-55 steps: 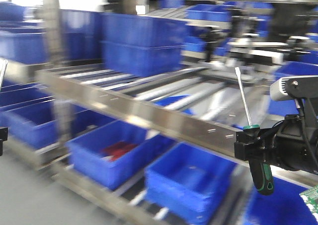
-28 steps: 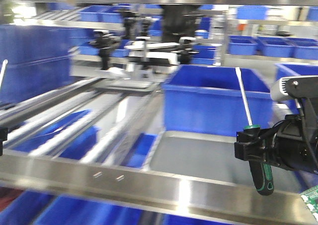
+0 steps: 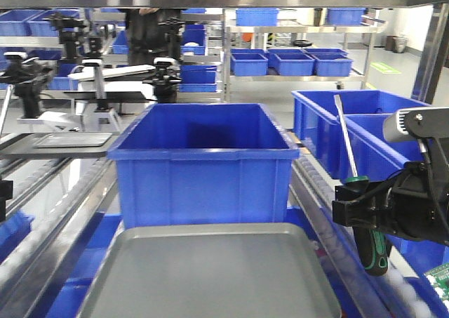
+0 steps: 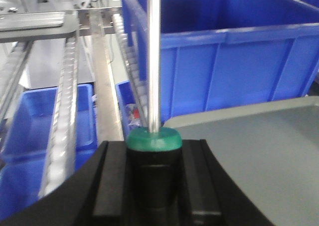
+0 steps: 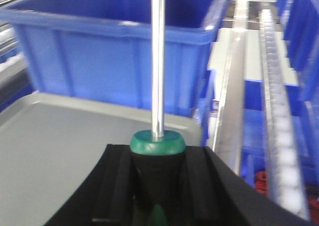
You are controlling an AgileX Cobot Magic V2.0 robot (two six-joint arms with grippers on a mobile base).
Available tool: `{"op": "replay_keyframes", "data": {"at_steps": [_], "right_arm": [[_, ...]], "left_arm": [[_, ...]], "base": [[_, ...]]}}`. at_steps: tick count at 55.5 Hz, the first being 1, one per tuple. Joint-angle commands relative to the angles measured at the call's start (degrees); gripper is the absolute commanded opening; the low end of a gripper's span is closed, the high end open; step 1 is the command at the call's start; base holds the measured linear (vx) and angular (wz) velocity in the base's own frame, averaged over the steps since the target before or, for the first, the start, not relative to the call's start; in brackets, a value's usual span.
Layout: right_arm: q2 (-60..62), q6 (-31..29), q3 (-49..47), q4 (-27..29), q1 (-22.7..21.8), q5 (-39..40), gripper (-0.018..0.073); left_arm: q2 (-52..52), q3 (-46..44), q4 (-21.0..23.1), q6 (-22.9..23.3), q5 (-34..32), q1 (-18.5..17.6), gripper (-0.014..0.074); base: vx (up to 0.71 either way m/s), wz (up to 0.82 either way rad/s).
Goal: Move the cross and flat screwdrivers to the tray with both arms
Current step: 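Lower both held screwdrivers toward the grey tray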
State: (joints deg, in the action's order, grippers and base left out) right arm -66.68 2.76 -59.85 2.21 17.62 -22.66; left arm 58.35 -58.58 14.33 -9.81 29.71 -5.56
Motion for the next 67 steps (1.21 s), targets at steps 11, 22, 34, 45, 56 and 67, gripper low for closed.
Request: {"op": "replay_keyframes", "data": {"at_steps": [11, 22, 34, 45, 56, 67], "right_arm": [[1.45, -0.34, -1.74, -0.31, -0.07, 5.03, -0.0008], [1.45, -0.34, -1.74, -0.31, -0.07, 5.03, -0.0008], [1.45, -0.34, -1.74, -0.31, -0.07, 5.03, -0.0008], [1.45, -0.34, -1.74, -0.31, -0.07, 5.03, -0.0008], [1.45, -0.34, -1.74, -0.31, -0.07, 5.03, -0.0008], [1.45, -0.34, -1.74, -0.31, -0.07, 5.03, -0.0008]], "left_arm": [[-1.05, -1.75, 1.03, 0.06, -4.83, -0.27, -0.0003], [-1.05, -1.75, 1.03, 0.06, -4.83, -0.27, -0.0003], [-1.05, -1.75, 1.03, 0.06, -4.83, -0.27, -0.0003], [-1.05, -1.75, 1.03, 0.06, -4.83, -0.27, -0.0003], [-1.05, -1.75, 1.03, 0.06, -4.83, -0.27, -0.0003], [-1.05, -1.75, 1.04, 0.06, -5.27, -0.27, -0.0003]], "base": [[0.19, -0.09], [0.17, 0.01], [0.09, 0.04], [0.04, 0.01], [0.00, 0.00], [0.00, 0.00]]}}
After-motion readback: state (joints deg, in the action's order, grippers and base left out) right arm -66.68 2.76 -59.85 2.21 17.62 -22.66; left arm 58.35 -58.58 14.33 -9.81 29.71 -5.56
